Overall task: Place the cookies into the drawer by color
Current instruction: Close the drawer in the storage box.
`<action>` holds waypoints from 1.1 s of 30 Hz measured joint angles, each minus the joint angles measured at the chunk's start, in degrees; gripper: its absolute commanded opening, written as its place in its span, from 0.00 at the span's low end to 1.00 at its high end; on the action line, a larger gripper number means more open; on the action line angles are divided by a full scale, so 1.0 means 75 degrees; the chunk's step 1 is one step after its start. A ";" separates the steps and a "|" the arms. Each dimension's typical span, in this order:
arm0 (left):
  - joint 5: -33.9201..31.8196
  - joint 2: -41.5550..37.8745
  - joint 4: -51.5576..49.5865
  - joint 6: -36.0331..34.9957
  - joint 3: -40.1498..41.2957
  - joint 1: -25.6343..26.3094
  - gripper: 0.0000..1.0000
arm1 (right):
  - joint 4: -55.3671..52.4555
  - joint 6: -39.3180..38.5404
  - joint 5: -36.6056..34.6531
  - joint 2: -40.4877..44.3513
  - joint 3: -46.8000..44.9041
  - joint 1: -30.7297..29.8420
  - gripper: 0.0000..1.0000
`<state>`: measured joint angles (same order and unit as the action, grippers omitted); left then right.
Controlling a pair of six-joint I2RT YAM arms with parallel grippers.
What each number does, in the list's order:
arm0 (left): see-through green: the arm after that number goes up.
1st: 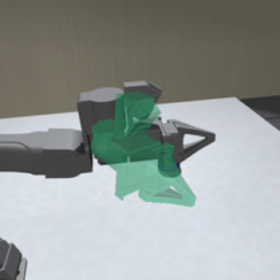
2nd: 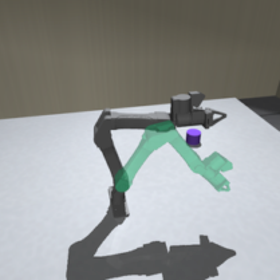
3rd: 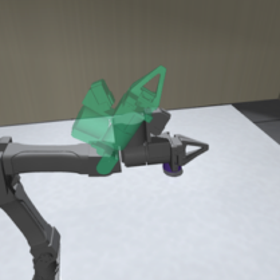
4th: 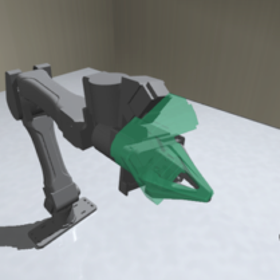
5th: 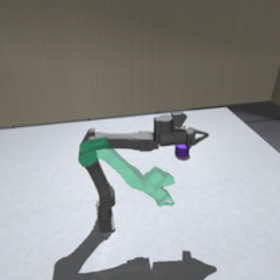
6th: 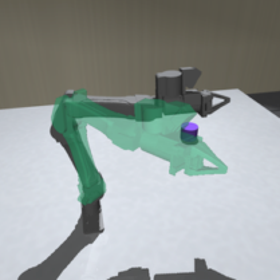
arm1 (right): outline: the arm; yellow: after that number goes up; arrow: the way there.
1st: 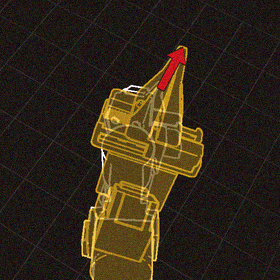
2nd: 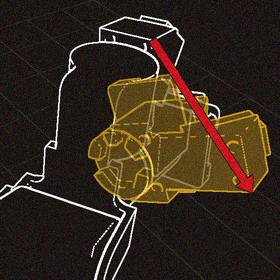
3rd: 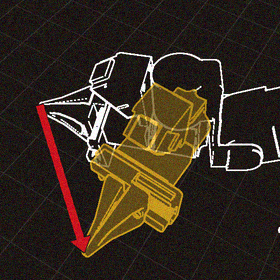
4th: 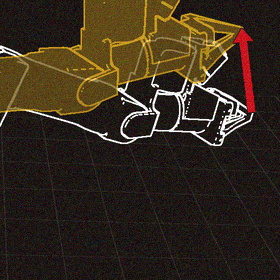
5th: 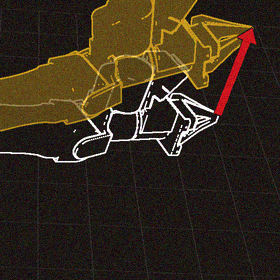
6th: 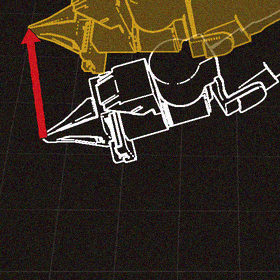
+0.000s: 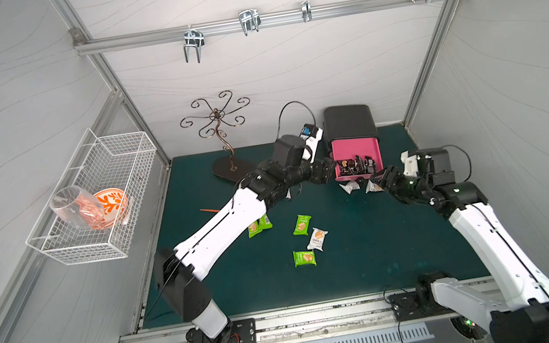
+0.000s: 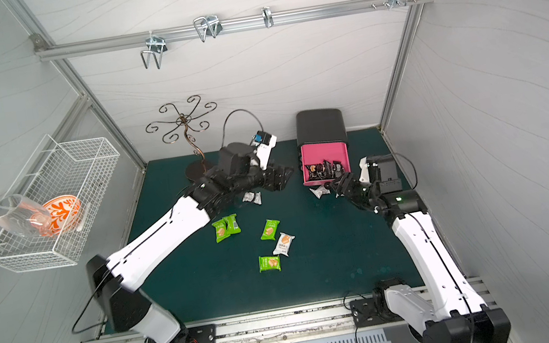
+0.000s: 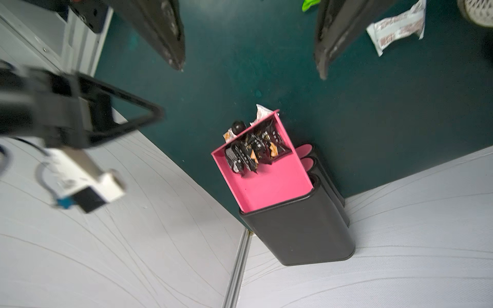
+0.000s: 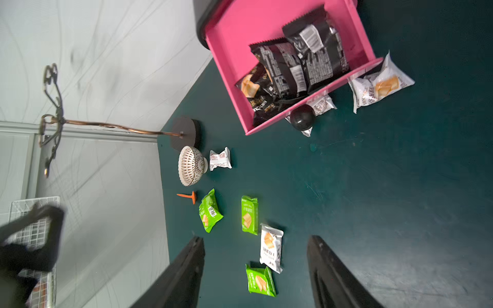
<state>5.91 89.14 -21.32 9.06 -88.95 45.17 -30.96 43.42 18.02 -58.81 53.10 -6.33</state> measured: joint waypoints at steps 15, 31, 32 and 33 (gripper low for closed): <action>0.0533 -0.2025 -0.1122 -0.0163 0.2623 0.0000 0.82 | 0.3022 -0.2189 -0.0557 -0.2518 -0.0880 -0.0248 0.60; 0.0530 -0.2069 -0.1174 -0.0233 0.2713 -0.0038 0.85 | 0.4141 -0.3188 -0.1757 -0.3765 -0.0769 -0.0699 0.49; 0.0527 -0.2069 -0.1166 -0.0224 0.2725 -0.0047 0.85 | 0.4159 -0.3197 -0.1760 -0.3797 -0.0731 -0.0705 0.47; 0.0527 -0.2069 -0.1169 -0.0213 0.2739 -0.0052 0.85 | 0.4179 -0.3200 -0.1760 -0.3815 -0.0708 -0.0705 0.44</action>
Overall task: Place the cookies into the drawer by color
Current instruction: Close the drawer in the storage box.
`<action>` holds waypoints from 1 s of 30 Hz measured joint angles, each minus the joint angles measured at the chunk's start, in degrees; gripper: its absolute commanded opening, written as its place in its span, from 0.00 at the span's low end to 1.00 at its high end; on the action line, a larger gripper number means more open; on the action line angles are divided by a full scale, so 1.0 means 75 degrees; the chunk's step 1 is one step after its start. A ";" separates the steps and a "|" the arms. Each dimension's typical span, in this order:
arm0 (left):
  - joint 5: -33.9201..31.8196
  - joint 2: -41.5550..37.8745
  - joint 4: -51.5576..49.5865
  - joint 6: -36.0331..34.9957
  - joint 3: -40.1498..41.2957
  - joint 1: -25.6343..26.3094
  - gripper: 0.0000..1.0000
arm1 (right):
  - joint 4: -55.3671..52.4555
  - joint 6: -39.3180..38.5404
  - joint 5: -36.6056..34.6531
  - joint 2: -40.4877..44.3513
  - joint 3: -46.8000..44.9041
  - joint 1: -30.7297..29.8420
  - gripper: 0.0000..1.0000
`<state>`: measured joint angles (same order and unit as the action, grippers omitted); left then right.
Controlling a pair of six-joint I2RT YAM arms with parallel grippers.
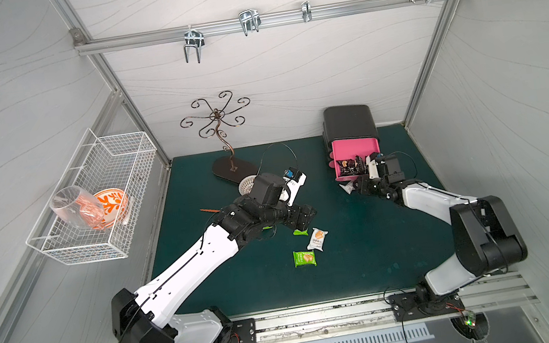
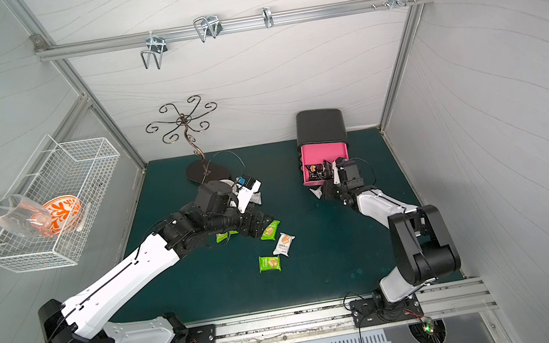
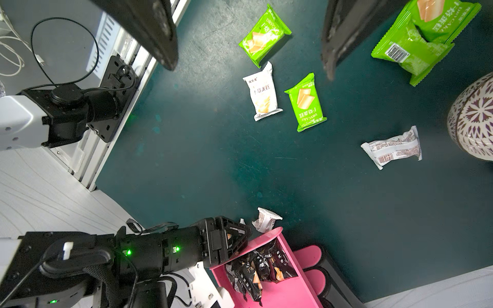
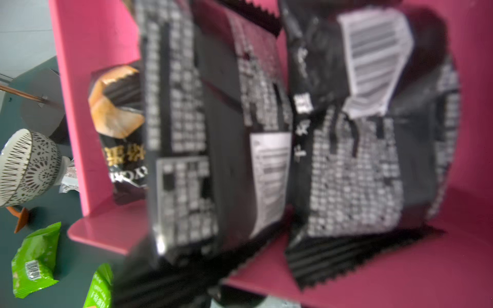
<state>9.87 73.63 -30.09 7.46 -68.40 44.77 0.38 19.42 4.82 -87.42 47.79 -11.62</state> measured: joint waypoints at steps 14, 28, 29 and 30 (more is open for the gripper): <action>-0.0003 0.0000 0.0137 0.0140 0.0125 -0.0020 0.86 | -0.0554 0.0055 -0.0076 0.0020 0.0396 -0.0175 0.20; -0.0038 0.0000 0.0277 0.0265 0.0213 -0.0020 0.86 | -0.1769 0.0192 -0.0478 -0.0294 0.2028 -0.0189 0.21; -0.0047 0.0000 0.0280 0.0268 0.0221 -0.0020 0.86 | -0.1795 0.0216 -0.0495 -0.0437 0.2209 -0.0175 0.21; -0.0058 0.0000 0.0280 0.0271 0.0227 -0.0020 0.86 | -0.1807 0.0221 -0.0507 -0.0597 0.2381 -0.0157 0.21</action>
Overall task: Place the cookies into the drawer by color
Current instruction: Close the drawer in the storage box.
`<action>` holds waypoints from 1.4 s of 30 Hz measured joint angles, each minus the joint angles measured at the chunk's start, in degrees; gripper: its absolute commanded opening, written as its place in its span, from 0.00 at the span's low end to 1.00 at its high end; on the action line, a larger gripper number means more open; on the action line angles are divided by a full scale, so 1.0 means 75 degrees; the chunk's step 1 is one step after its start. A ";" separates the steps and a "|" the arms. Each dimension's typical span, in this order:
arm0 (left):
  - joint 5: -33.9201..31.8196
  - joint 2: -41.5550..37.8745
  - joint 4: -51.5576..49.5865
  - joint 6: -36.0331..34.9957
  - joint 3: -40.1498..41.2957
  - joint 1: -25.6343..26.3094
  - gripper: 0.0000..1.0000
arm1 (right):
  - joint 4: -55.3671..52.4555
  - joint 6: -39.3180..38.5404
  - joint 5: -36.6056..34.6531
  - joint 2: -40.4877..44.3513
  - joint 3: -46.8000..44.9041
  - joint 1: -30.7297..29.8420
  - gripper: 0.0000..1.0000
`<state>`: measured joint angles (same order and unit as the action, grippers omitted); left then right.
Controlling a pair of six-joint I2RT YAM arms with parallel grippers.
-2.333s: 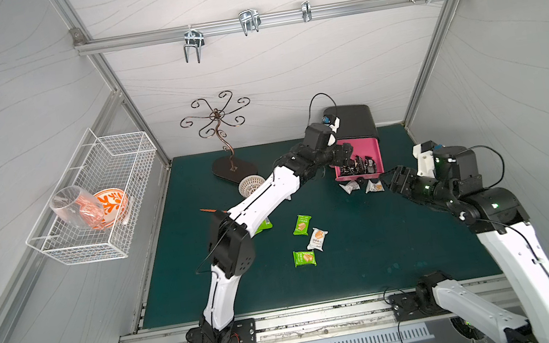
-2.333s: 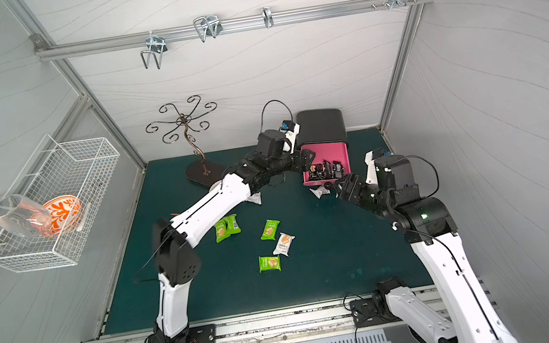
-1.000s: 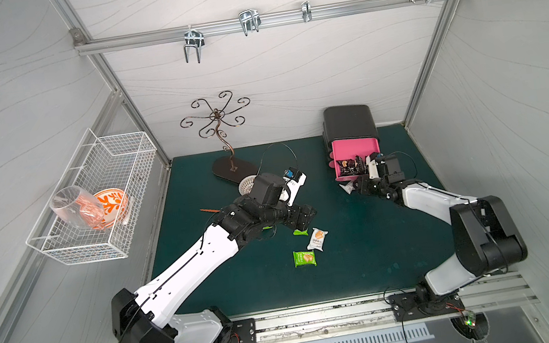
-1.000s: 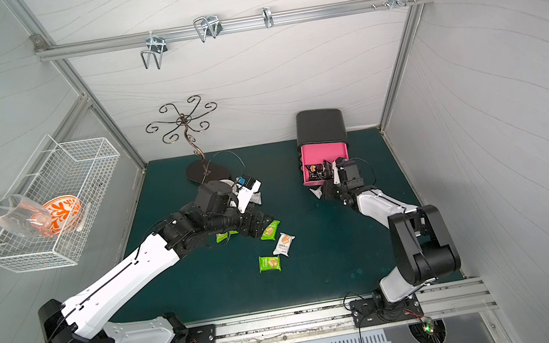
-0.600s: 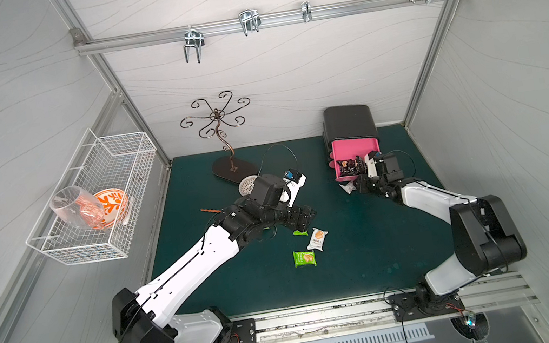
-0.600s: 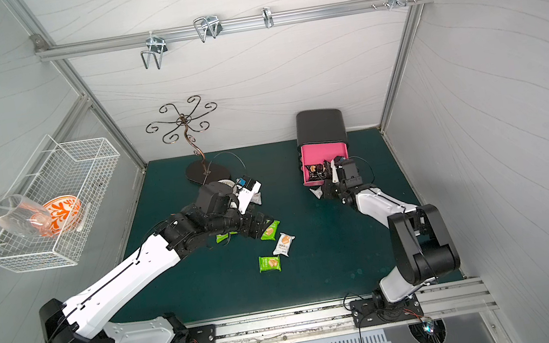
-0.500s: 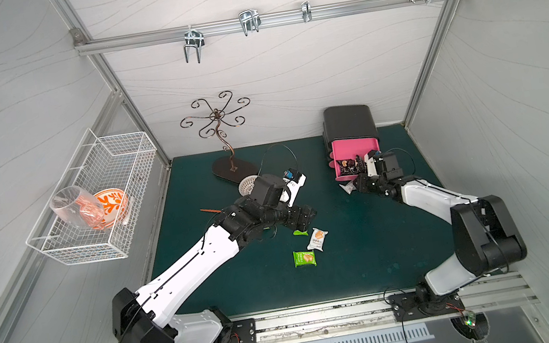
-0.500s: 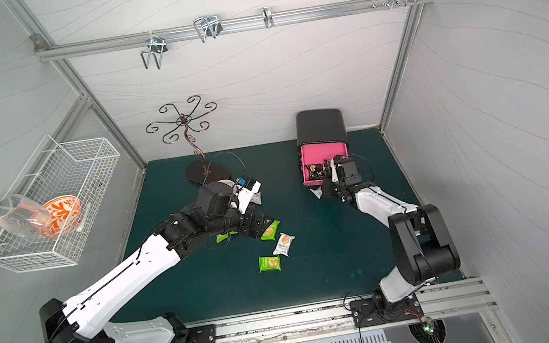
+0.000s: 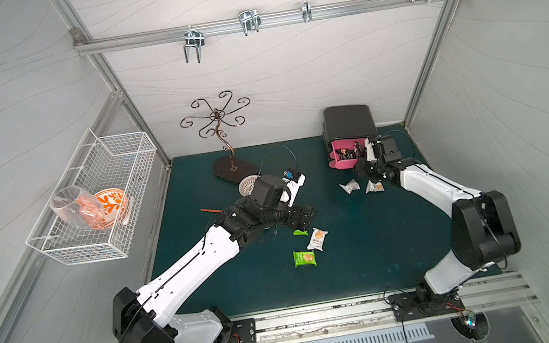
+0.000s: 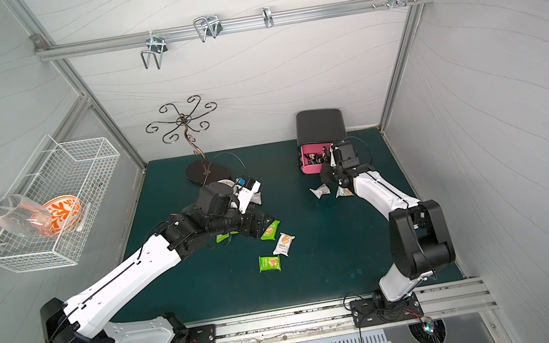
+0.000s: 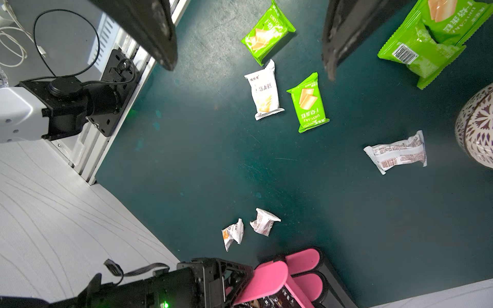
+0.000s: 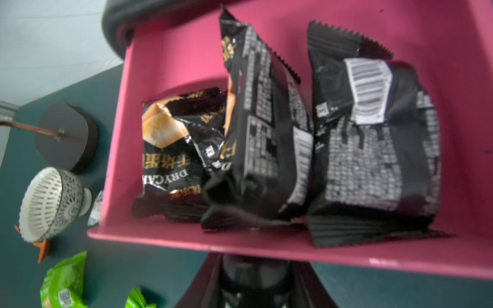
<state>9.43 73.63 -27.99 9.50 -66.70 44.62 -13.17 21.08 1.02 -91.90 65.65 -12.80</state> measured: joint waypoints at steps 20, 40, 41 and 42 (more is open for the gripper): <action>-0.0172 0.0000 0.0003 0.0020 0.0041 0.0000 0.86 | -0.0318 0.0061 0.0044 -0.0976 0.1209 0.0213 0.63; -0.0227 -0.0125 0.0358 0.0361 0.0312 0.0000 0.86 | -0.0379 0.1276 0.1976 -0.1355 0.2882 0.1311 0.13; -0.0236 -0.0146 0.0361 0.0361 0.0318 0.0000 0.86 | -0.0393 0.1282 0.2020 -0.1542 0.2987 0.1309 0.13; -0.0242 -0.0160 0.0367 0.0361 0.0318 0.0000 0.87 | -0.0414 0.1285 0.2060 -0.1684 0.3072 0.1309 0.13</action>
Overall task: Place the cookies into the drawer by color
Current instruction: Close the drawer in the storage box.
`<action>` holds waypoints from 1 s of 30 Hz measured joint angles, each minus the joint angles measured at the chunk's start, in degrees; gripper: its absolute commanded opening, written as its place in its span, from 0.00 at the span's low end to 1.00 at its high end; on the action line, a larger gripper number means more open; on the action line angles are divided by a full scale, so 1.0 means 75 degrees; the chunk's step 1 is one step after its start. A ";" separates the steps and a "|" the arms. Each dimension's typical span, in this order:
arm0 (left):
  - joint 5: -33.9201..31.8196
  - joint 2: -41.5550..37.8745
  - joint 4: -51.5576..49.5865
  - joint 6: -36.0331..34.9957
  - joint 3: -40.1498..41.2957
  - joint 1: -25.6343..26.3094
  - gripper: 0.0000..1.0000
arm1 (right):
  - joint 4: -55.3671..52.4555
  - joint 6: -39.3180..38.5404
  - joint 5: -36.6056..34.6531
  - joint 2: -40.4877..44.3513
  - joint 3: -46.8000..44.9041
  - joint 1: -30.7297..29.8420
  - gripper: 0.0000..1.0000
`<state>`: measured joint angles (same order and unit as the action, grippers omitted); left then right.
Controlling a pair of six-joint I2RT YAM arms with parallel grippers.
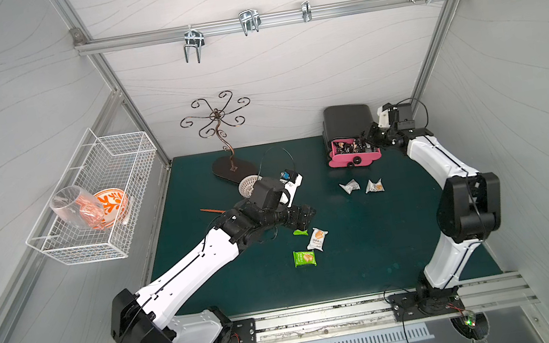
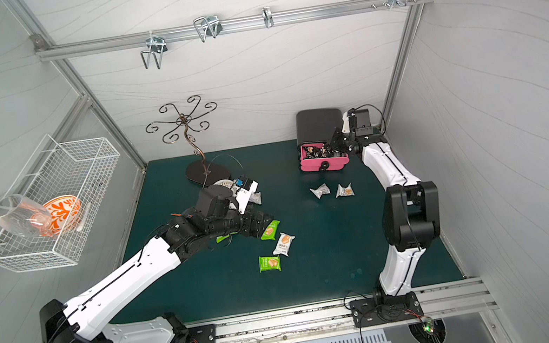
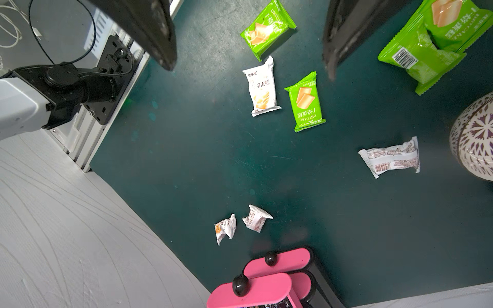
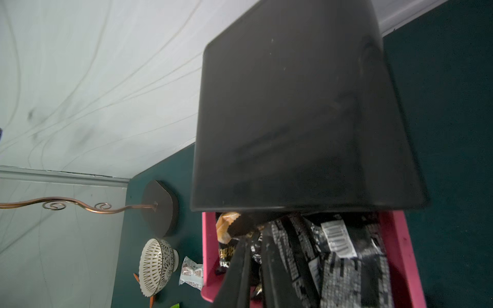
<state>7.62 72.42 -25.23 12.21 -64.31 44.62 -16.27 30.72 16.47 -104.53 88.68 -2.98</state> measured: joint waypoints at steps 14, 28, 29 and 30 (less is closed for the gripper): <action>-0.0041 -0.0009 0.0032 -0.0003 0.0020 0.0000 0.87 | -0.0268 -0.0055 0.0213 -0.0414 0.0251 -0.0277 0.13; -0.0038 -0.0009 0.0035 -0.0006 0.0020 -0.0009 0.87 | -0.0965 -0.0694 0.0003 -0.0134 0.0501 -0.0583 0.20; -0.0038 -0.0009 0.0032 -0.0006 0.0020 -0.0015 0.87 | -0.0938 -0.0694 -0.0009 0.0230 0.0163 -0.0571 0.20; -0.0038 -0.0009 0.0032 -0.0006 0.0020 -0.0017 0.87 | -0.0921 -0.0676 -0.0035 0.0638 -0.0216 -0.0560 0.21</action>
<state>7.33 72.36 -24.99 12.16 -64.16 44.49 -23.18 25.65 16.21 -99.74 87.07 -7.18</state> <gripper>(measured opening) 0.868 0.202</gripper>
